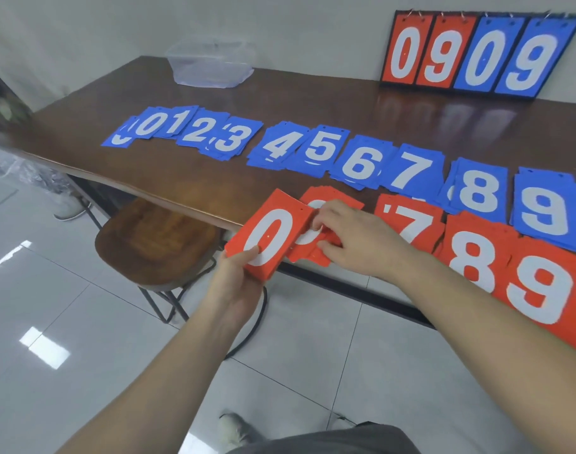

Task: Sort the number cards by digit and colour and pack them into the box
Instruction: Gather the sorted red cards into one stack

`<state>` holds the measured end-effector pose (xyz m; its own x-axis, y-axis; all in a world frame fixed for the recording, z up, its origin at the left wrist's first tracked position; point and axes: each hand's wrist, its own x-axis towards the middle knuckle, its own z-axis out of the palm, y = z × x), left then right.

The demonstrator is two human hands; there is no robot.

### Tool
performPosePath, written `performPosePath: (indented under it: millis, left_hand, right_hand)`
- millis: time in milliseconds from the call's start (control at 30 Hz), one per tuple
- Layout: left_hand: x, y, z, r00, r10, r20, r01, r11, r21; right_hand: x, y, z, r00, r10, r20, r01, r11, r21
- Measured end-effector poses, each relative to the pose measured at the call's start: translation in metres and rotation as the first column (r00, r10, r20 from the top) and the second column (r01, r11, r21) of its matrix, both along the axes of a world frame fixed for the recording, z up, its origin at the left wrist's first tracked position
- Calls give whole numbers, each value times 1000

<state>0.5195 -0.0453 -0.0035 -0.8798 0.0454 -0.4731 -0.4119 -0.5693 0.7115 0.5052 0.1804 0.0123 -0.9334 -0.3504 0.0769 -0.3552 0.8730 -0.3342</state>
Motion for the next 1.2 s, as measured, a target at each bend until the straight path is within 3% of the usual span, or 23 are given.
performPosePath:
  millis: [167,333,533,833,1200]
  left_hand:
    - [7,25,9,992,92,84,-94,995,16]
    - [17,37,11,985,136,104,-136,991,-15]
    - [27,23,16,990,116,82,-117,993,18]
    - [54,22,14,999,29,43,-37,980,196]
    - [69,91,-1,990,124,62,-132,978,160]
  right_hand:
    - [-2,2,8,998,48,27,-48,999,-22]
    - [9,22,11,996,29,87,-12,982,-190]
    - [35,82,8,981,-168,-93,162,984,-69]
    - [63,85,-3,957,-289,-26,290,948,133]
    - [77,50,13,943,-332,34,333,943,-29]
